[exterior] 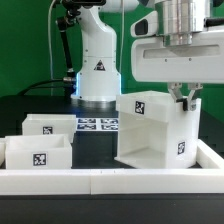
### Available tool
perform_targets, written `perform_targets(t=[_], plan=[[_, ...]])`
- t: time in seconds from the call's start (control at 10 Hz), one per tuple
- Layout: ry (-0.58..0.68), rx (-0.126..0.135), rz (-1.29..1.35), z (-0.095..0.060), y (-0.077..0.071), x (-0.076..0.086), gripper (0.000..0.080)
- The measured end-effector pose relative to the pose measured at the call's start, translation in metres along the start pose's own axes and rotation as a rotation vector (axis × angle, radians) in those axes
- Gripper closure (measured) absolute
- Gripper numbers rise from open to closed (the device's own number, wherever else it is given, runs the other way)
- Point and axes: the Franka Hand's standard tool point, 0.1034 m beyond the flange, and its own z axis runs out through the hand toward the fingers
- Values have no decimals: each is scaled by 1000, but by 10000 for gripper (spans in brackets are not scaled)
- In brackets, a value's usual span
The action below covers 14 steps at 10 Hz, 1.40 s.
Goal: Assemble drawer
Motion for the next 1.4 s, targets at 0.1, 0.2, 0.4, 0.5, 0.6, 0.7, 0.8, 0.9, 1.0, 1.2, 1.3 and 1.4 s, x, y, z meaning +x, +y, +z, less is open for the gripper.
perform_targets(t=[0.1, 0.2, 0.4, 0.5, 0.6, 0.7, 0.8, 0.9, 1.0, 1.2, 1.3, 1.4], plan=[[-2, 0, 66, 0, 1, 1, 762], [-4, 2, 117, 0, 1, 2, 762], [-22, 12, 228, 0, 2, 6, 762], [-37, 27, 328, 0, 2, 11, 762], [-46, 36, 389, 0, 1, 16, 762], [-59, 46, 492, 0, -4, 19, 762], [-70, 53, 550, 0, -11, 21, 762], [-79, 51, 575, 2, -18, 22, 762], [-83, 52, 576, 2, -27, 26, 762], [-82, 67, 579, 4, -43, 38, 762], [-85, 67, 583, 4, -49, 41, 762], [-101, 44, 589, 4, -48, 41, 762]])
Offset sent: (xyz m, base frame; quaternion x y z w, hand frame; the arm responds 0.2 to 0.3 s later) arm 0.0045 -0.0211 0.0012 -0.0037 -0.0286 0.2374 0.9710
